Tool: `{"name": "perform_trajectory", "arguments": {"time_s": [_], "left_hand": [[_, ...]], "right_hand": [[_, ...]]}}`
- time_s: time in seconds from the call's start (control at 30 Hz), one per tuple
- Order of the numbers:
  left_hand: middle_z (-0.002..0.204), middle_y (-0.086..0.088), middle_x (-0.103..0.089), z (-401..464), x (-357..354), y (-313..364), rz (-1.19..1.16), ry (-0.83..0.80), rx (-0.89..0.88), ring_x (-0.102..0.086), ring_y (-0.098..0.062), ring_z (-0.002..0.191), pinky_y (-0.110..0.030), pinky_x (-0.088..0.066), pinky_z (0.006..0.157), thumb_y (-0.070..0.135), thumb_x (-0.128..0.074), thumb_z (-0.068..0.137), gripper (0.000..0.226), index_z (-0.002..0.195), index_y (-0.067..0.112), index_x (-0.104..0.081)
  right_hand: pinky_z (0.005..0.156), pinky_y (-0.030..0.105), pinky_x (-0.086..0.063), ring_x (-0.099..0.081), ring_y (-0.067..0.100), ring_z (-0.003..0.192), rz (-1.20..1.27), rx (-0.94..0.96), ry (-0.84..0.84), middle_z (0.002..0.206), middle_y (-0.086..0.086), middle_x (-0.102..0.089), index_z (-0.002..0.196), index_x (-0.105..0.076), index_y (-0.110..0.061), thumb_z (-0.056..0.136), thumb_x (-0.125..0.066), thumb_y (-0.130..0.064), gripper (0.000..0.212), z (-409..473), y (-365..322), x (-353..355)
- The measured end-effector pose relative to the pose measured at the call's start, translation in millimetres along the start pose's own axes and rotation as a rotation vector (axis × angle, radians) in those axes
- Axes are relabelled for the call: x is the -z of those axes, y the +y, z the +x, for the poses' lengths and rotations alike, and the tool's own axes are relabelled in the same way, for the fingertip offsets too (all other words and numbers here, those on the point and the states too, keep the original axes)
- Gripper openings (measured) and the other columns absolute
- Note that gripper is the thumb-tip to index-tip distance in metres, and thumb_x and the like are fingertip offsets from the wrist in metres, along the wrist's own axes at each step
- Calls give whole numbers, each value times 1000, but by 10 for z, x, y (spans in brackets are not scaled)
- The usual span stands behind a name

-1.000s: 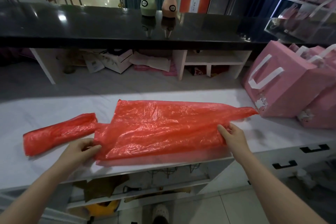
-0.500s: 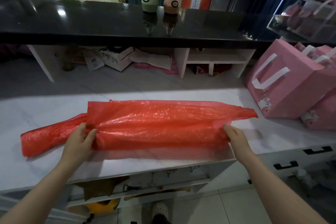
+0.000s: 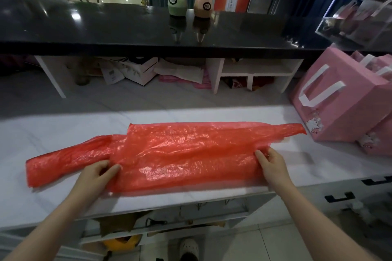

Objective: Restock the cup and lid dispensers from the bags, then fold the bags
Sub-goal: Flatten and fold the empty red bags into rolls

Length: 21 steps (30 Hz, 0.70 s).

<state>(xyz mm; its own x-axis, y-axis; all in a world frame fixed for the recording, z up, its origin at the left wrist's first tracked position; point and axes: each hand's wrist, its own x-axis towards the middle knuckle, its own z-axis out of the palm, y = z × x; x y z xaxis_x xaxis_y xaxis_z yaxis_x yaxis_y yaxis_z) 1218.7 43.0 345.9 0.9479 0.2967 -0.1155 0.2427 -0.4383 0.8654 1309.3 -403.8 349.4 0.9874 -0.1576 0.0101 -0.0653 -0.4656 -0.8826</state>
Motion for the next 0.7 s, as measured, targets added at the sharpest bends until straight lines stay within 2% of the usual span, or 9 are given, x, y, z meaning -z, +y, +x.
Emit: {"name": "perform_trajectory", "arguments": {"time_s": [0.1,0.17,0.23,0.3,0.37,0.43,0.53,0.63,0.7], "left_hand": [[61,-3,-62,20,-3,-26,85,121,-94,-57,-18,54,-18,-40,48,17,-57,93,22,72,15,-61],[68,-3,-61,66,-11,41,153,204,-161,-55,-18,63,-27,-40,55,14,-54,95,20,75,13,-58],[73,0,-60,121,-25,72,168,235,-176,-55,-15,67,-29,-38,57,14,-50,96,18,80,15,-58],[75,1,-61,164,-45,58,204,229,-152,-55,-15,67,-31,-36,57,17,-48,98,18,82,18,-57],[80,-1,-63,202,-68,21,252,200,-107,-57,-19,71,-34,-40,60,21,-47,98,16,87,17,-58],[85,0,-65,206,-85,-5,253,181,-46,-60,-22,77,-35,-44,63,29,-49,97,17,95,18,-61],[73,6,-66,157,-58,-43,150,148,-11,-61,-18,69,-32,-43,57,38,-54,94,20,85,23,-64],[62,-1,-65,93,-3,-106,34,64,15,-59,-16,55,-28,-44,48,30,-58,93,22,76,19,-65],[67,1,-67,56,-9,-136,-2,47,18,-62,-11,56,-28,-48,48,24,-57,93,15,81,20,-65]], "right_hand": [[55,11,-41,-56,8,65,-42,43,15,71,-2,-65,80,-63,-20,94,-59,-19,15,3,-6,-20],[57,12,-40,-55,6,67,-18,39,10,72,-5,-65,80,-64,-19,95,-58,-20,16,2,-16,-24],[64,19,-43,-57,8,74,61,-18,-42,80,-3,-67,85,-67,-16,96,-55,-20,17,11,-12,-16],[68,29,-44,-56,14,78,94,-80,-98,82,0,-66,85,-67,-14,96,-53,-14,18,17,8,-13],[66,31,-42,-54,17,74,51,-85,-112,77,0,-62,81,-63,-16,95,-53,-9,19,14,37,-25],[64,32,-41,-55,18,75,-54,-67,-90,78,0,-62,83,-60,-19,96,-52,-14,16,12,62,-45],[68,32,-38,-56,19,83,-223,-22,-52,90,-3,-62,96,-57,-16,99,-48,-26,13,27,81,-79],[65,33,-35,-54,22,78,-309,19,-34,84,-2,-60,93,-55,-17,100,-45,-27,15,49,67,-112],[62,36,-38,-56,25,73,-359,37,-48,77,0,-60,88,-54,-16,100,-45,-26,18,62,52,-129]]}}
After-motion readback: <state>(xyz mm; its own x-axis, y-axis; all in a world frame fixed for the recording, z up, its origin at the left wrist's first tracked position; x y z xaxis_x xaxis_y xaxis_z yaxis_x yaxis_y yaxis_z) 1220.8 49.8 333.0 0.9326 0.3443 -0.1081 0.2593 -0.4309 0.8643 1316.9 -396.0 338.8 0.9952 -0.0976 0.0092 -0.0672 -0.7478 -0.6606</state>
